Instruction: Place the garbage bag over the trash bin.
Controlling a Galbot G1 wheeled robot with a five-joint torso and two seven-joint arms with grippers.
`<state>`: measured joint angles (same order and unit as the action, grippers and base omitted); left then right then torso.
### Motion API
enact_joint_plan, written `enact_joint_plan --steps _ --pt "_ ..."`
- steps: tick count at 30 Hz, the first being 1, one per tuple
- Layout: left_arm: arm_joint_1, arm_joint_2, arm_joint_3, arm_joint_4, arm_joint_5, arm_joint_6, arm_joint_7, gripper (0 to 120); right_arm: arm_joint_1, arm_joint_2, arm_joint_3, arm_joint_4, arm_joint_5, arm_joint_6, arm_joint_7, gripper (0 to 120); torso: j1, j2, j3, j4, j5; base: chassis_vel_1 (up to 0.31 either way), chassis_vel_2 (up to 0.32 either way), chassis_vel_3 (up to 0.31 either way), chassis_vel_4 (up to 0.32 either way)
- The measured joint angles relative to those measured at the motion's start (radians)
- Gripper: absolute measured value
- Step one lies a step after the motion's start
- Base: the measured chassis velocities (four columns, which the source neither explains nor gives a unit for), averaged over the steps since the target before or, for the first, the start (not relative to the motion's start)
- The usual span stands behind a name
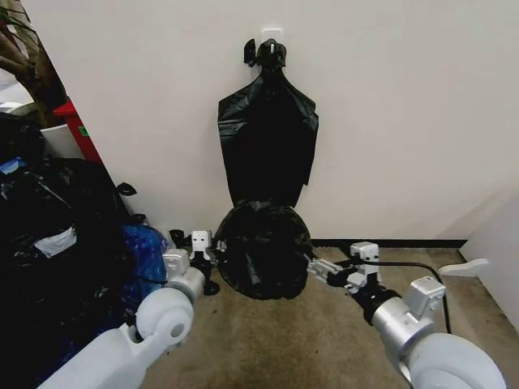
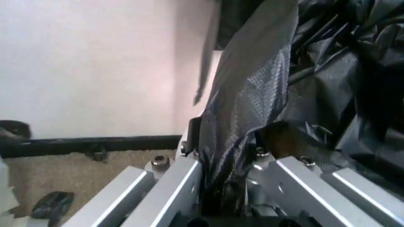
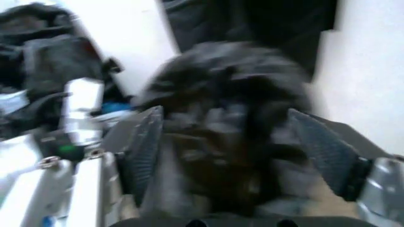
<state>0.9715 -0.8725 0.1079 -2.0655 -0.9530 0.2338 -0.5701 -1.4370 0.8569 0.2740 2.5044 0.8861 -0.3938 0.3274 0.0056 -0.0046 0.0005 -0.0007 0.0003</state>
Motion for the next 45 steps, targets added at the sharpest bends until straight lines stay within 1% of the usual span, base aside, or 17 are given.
enact_joint_plan --steps 2,3,4,9,11,14,15,17,18,19,20,21,29,33,34,38,45 --pt "-0.04 -0.011 0.046 0.009 -0.002 0.008 -0.019 1 0.057 0.003 -0.071 -0.001 0.021 -0.013 0.036 64 0.0 0.0 0.0 0.0 -0.0001 0.0 0.0 0.0 0.0" --pt "-0.04 -0.011 0.046 0.009 -0.002 0.008 -0.019 1 0.057 0.003 -0.071 -0.001 0.021 -0.013 0.036 64 0.0 0.0 0.0 0.0 -0.0001 0.0 0.0 0.0 0.0" --pt "-0.056 -0.016 0.065 0.012 -0.002 0.011 -0.026 1 0.08 0.005 -0.096 -0.001 0.034 -0.018 0.056 60 0.0 0.0 0.0 0.0 0.0 0.0 0.0 0.0 0.0" --pt "-0.117 -0.032 0.146 0.019 -0.003 0.024 -0.047 1 0.231 0.041 -0.233 -0.044 0.095 -0.042 0.205 41 0.0 0.0 0.0 0.0003 0.0 0.0 0.0 0.0 0.0" --pt "-0.12 -0.033 0.151 0.019 -0.003 0.025 -0.048 1 0.244 0.046 -0.243 -0.05 0.099 -0.044 0.218 39 0.0 0.0 0.0 0.0002 -0.0001 0.0 0.0 0.0 0.0" --pt "-0.131 -0.034 0.167 0.015 0.006 0.03 -0.051 1 0.322 0.073 -0.302 -0.089 0.146 -0.056 0.322 23 0.0 0.0 0.0 0.0001 0.0 0.0 0.0 0.0 0.0" --pt "-0.132 -0.034 0.167 0.013 0.008 0.031 -0.051 1 0.334 0.078 -0.31 -0.095 0.157 -0.058 0.342 22 0.0 0.0 0.0 0.0001 0.0 0.0 0.0 0.0 0.0" --pt "-0.132 -0.033 0.168 0.006 0.015 0.031 -0.05 1 0.375 0.1 -0.34 -0.123 0.203 -0.069 0.426 12 0.0 0.0 0.0 0.0004 -0.0003 0.0 0.0 0.0 0.0" --pt "-0.132 -0.032 0.168 0.004 0.017 0.031 -0.049 1 0.382 0.105 -0.345 -0.131 0.21 -0.071 0.442 8 0.0 0.0 0.0 0.0004 -0.0002 0.0 0.0 0.0 0.0" --pt "-0.132 -0.032 0.168 0.004 0.017 0.031 -0.049 1 0.382 0.105 -0.345 -0.131 0.21 -0.071 0.442 8 0.0 0.0 0.0 0.0004 -0.0002 0.0 0.0 0.0 0.0" --pt "-0.131 -0.031 0.167 0.001 0.021 0.031 -0.048 1 0.392 0.112 -0.353 -0.144 0.22 -0.072 0.467 2 0.0 0.0 0.0 0.0003 -0.0002 0.0 0.0 0.0 0.0" --pt "-0.129 -0.029 0.165 -0.003 0.026 0.031 -0.045 1 0.402 0.12 -0.362 -0.159 0.228 -0.072 0.492 0 0.0 0.0 0.0 0.0002 0.0 0.0 0.0 0.0 0.0" --pt "-0.085 -0.014 0.131 -0.04 0.087 0.028 0.001 1 0.455 0.168 -0.418 -0.275 0.269 -0.06 0.615 0 0.0 0.0 0.0 0.0002 -0.0002 0.0 0.0 0.0 0.0" --pt "-0.023 -0.003 0.114 -0.071 0.188 0.005 0.054 1 0.485 0.187 -0.443 -0.33 0.299 -0.037 0.674 0 0.0 0.0 0.0 0.0001 -0.0002 0.0 0.0 0.0 0.0" --pt "-0.023 -0.003 0.114 -0.071 0.188 0.005 0.054 1 0.485 0.187 -0.443 -0.33 0.299 -0.037 0.674 0 0.0 0.0 0.0 0.0001 -0.0002 0.0 0.0 0.0 0.0" --pt "0.047 0.007 0.104 -0.113 0.266 -0.012 0.096 1 0.518 0.213 -0.479 -0.38 0.316 -0.014 0.728 0 0.0 0.0 0.0 0.0002 -0.0003 0.0 0.0 0.0 0.0" --pt "0.1 0.017 0.054 -0.164 0.286 -0.017 0.118 1 0.547 0.245 -0.498 -0.455 0.317 0.005 0.756 0 0.0 0.0 0.0 0.0001 -0.0003 0.0 0.0 0.0 0.0"
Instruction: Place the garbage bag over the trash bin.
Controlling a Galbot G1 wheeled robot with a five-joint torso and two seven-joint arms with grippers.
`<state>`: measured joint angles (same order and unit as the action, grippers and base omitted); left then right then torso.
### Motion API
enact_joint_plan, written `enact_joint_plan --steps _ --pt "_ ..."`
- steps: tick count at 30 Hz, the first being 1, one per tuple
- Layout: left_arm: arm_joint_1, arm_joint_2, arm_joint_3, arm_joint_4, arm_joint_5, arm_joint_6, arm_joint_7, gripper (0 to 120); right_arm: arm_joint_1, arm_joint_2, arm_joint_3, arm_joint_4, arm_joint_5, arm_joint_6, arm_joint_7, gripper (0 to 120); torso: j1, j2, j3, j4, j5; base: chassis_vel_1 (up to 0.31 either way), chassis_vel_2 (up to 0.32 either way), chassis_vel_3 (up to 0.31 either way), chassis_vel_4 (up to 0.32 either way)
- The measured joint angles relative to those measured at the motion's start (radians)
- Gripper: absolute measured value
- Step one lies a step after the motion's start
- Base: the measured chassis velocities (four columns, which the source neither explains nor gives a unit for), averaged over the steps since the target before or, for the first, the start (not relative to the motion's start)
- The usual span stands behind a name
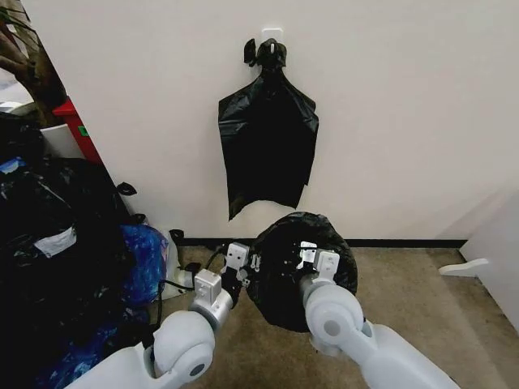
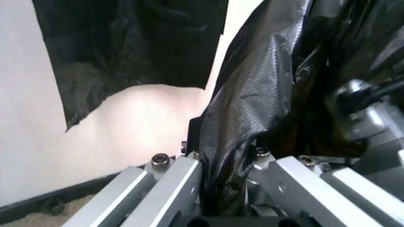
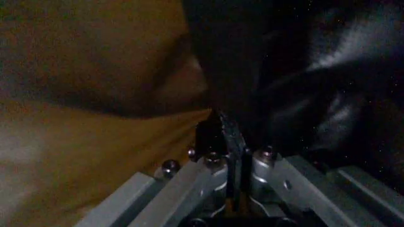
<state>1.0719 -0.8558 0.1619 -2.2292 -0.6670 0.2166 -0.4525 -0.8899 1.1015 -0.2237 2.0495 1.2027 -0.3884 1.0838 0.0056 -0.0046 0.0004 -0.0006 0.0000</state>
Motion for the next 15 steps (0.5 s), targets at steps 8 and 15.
enact_joint_plan --steps 8,15 --pt "0.062 0.015 -0.049 -0.05 0.004 -0.004 0.019 1 0.022 0.013 -0.007 -0.038 -0.005 0.006 0.011 0 0.0 0.0 0.0 0.0001 0.0 0.0 0.0 0.0 0.0" --pt "0.085 0.009 -0.069 -0.038 0.007 -0.01 0.024 1 0.019 0.0 -0.013 -0.004 0.009 0.009 0.017 0 0.0 0.0 0.0 0.0 0.0002 0.0 0.0 0.0 0.0"
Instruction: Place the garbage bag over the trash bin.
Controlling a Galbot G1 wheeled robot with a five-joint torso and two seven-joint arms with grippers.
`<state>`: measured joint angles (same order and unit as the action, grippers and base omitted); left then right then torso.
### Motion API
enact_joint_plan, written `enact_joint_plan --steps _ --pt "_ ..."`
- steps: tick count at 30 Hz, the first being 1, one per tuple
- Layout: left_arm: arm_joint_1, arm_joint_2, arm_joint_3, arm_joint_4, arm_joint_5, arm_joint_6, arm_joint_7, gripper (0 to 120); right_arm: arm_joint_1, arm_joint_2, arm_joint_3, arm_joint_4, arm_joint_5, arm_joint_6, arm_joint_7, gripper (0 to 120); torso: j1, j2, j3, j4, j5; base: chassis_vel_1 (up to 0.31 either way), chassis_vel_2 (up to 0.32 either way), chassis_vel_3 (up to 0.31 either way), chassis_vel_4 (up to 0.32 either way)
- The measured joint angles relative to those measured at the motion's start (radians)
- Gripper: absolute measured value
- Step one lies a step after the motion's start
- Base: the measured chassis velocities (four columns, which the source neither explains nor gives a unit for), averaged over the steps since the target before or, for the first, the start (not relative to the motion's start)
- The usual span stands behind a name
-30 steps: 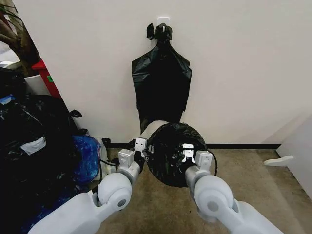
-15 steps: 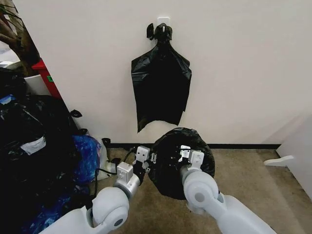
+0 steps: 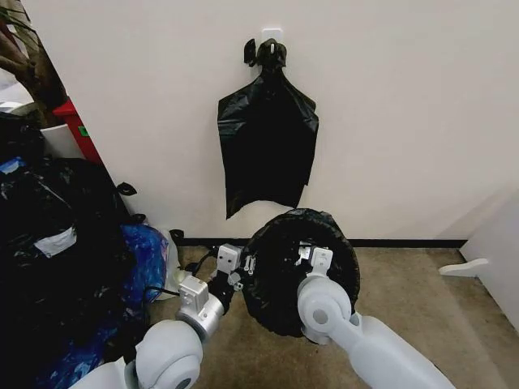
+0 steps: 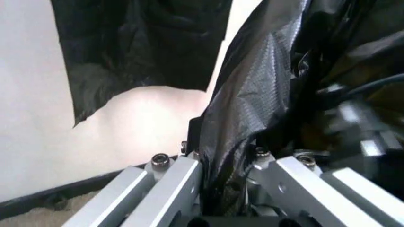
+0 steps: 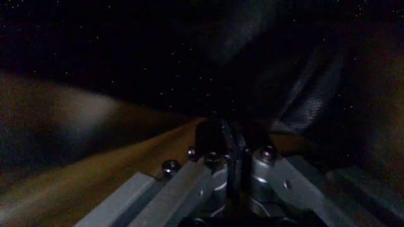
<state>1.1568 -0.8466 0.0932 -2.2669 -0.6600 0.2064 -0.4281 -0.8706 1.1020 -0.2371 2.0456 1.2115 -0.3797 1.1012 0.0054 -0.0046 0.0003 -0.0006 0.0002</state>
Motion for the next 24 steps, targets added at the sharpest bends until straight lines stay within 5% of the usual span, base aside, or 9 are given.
enact_joint_plan --steps 11,24 --pt "-0.038 -0.019 0.004 0.062 -0.004 -0.01 -0.009 1 -0.032 0.002 -0.022 0.062 0.031 0.001 -0.001 0 0.0 0.0 0.0 0.0 0.0 0.0 0.0 0.0 0.0" --pt "0.0 -0.002 -0.021 -0.008 -0.007 -0.01 0.008 1 0.007 0.028 -0.01 -0.063 0.059 0.008 0.014 0 0.0 0.0 0.0 0.0 0.0 0.0 0.0 0.0 0.0"
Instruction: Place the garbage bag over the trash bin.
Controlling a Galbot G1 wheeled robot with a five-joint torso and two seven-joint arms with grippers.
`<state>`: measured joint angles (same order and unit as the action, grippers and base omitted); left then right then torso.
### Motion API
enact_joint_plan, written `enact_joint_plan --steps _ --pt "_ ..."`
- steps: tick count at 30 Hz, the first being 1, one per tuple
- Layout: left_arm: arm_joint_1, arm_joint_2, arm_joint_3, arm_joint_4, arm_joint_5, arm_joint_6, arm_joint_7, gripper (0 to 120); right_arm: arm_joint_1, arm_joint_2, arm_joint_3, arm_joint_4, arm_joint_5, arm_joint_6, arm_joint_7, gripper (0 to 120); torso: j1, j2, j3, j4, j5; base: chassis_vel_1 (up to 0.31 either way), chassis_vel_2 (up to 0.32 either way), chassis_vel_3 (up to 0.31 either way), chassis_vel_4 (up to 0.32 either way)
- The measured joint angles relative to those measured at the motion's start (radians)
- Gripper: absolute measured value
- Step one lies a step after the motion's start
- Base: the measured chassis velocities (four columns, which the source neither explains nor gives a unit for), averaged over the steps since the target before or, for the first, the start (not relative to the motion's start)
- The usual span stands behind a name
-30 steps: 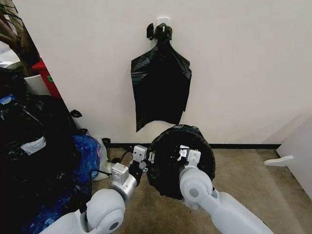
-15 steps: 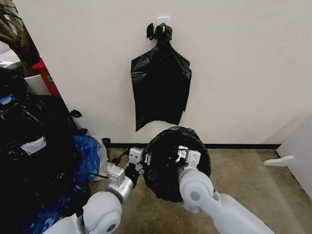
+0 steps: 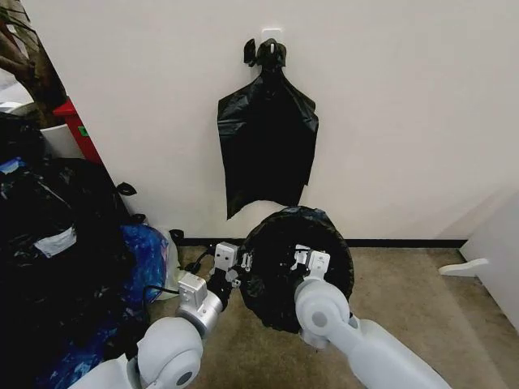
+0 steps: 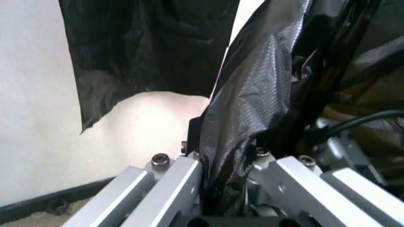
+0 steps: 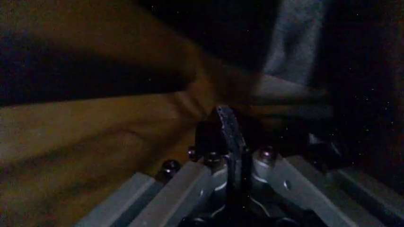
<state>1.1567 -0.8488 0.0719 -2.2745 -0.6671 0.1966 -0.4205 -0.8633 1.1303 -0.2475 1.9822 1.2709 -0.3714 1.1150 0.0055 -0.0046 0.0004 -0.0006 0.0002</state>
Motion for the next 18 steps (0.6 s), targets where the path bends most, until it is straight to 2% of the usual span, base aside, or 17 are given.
enact_joint_plan --steps 10,18 --pt "0.051 0.001 -0.034 -0.037 0.009 -0.002 0.014 1 0.012 0.001 -0.008 -0.034 0.039 0.009 0.039 0 0.0 0.0 0.0 0.0 0.0 0.0 0.0 0.0 0.0" --pt "0.062 -0.003 -0.043 -0.014 0.021 -0.006 0.017 1 0.015 -0.009 -0.027 0.049 0.045 0.014 0.051 0 0.0 0.0 0.0 0.0 -0.0001 0.0 0.0 0.0 0.0"
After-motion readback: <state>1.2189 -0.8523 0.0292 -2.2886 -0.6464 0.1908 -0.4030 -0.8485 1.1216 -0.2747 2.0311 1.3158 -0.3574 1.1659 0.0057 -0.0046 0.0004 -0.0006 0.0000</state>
